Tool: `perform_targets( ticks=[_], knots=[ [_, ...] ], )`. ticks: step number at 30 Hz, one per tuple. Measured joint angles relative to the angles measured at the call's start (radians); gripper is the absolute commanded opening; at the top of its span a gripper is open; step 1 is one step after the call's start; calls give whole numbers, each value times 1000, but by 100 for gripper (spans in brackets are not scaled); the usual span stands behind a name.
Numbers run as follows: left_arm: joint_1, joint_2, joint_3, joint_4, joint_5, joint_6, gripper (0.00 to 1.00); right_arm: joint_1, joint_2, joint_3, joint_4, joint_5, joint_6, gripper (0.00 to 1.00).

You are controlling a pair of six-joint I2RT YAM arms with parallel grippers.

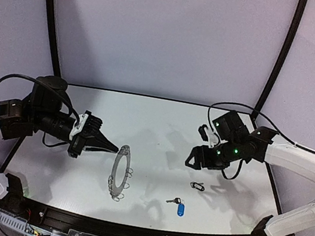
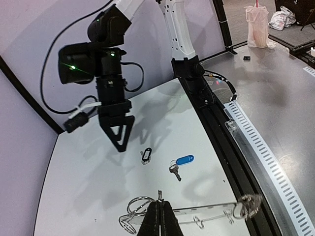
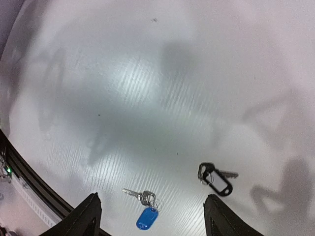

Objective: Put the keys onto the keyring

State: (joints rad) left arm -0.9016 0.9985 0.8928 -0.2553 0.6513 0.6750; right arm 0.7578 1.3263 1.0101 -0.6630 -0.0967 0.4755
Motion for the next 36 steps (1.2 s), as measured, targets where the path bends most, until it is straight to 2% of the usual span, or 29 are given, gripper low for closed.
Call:
perform_targets(
  ticks=[3,7,12,18,25,36],
  knots=[
    [0,0,0,2,-10,-11,1,0,-6,-62,-23,3,138,66],
    [0,0,-7,5,-21,-26,1,0,-56,-232,19,1,317,62],
    [0,0,-23,14,-25,-40,1,0,-76,-352,127,46,460,56],
    [0,0,-25,17,-24,-51,1,0,28,-323,244,95,506,47],
    [0,-2,-25,17,-24,-55,1,0,120,-280,273,141,510,39],
    [0,-13,-26,17,-24,-55,1,0,139,-268,242,162,526,35]
  ],
)
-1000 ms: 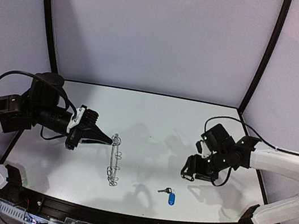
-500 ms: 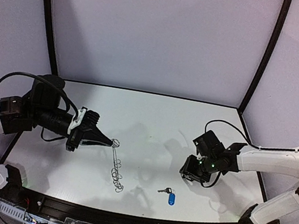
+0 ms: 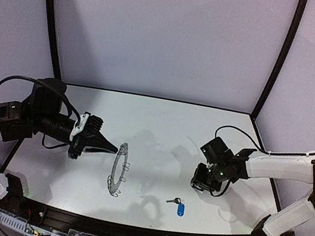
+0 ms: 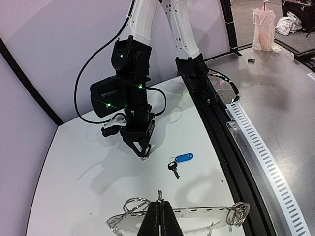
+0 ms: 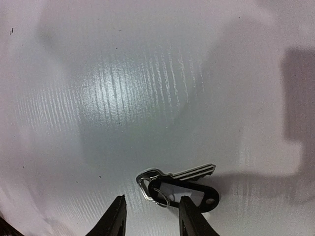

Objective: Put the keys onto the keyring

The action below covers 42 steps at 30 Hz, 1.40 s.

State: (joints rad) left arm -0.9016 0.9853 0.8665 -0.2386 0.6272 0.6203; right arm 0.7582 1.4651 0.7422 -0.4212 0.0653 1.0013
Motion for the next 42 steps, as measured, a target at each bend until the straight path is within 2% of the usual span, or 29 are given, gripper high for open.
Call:
perform_targets(
  ticks=[12,23,36,42],
  knots=[
    [0,-1,-5,0,0,0,1,10,55,41,-32,20,3,28],
    [0,-2,-5,0,0,0,1,45,94,104,-127,75,6,27],
    [0,-8,-5,0,0,0,1,56,109,104,-134,78,14,23],
    [0,-16,-6,0,0,0,1,59,121,106,-135,83,27,18]
  ],
)
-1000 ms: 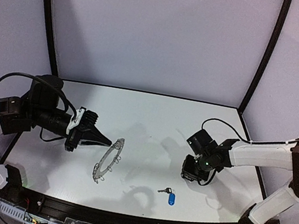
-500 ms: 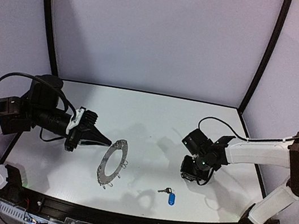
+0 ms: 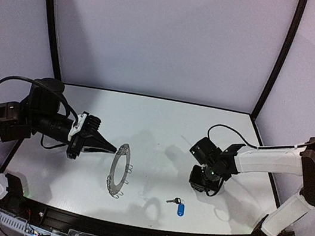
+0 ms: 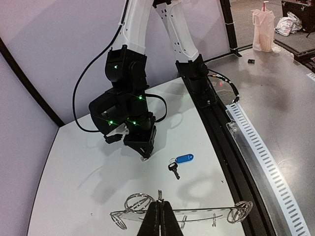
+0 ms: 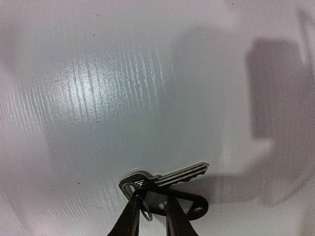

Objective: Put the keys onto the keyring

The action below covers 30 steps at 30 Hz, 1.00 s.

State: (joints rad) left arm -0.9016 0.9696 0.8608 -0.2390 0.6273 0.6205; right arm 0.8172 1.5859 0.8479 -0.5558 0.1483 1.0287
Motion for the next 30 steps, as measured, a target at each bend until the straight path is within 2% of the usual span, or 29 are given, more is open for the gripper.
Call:
perform_targets(
  ticks=[10,16,25,30],
  knots=[
    [0,-2,0,0,0,0,1,6,18,17,-1,17,23,12],
    [0,-2,0,0,0,0,1,18,27,28,-2,30,24,0],
    [0,-2,0,0,1,-4,1,41,25,56,-52,64,-12,0],
    [0,-2,0,0,5,-9,1,44,-57,47,-51,86,-108,0]
  ],
)
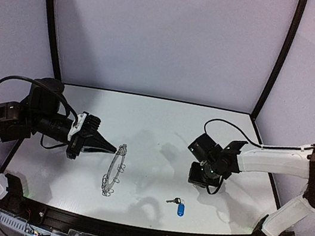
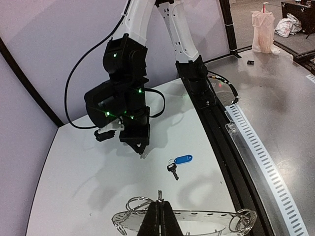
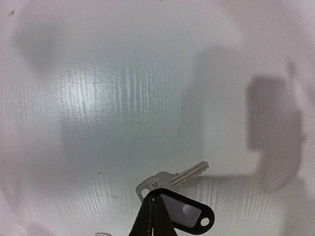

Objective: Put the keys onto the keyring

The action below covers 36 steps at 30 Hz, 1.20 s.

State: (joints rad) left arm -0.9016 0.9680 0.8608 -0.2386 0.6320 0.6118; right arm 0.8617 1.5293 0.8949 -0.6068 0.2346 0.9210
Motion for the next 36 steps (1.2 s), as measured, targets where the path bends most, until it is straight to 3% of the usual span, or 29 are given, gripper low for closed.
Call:
perform_targets(
  ticks=[9,21,26,28,32,36],
  knots=[
    [0,5,0,5,16,-11,1,3,-300,-56,107,-84,-336,0],
    [0,80,22,23,60,-14,1,10,-687,-185,407,-511,-849,0],
    [0,107,51,26,80,-6,1,14,-701,-164,414,-640,-1129,0],
    [0,115,68,27,88,-1,1,17,-678,-104,327,-663,-1229,0],
    [0,129,100,29,103,16,1,20,-637,32,266,-626,-1402,0],
    [0,130,105,34,127,27,1,20,-646,37,287,-635,-1497,0]
  ],
)
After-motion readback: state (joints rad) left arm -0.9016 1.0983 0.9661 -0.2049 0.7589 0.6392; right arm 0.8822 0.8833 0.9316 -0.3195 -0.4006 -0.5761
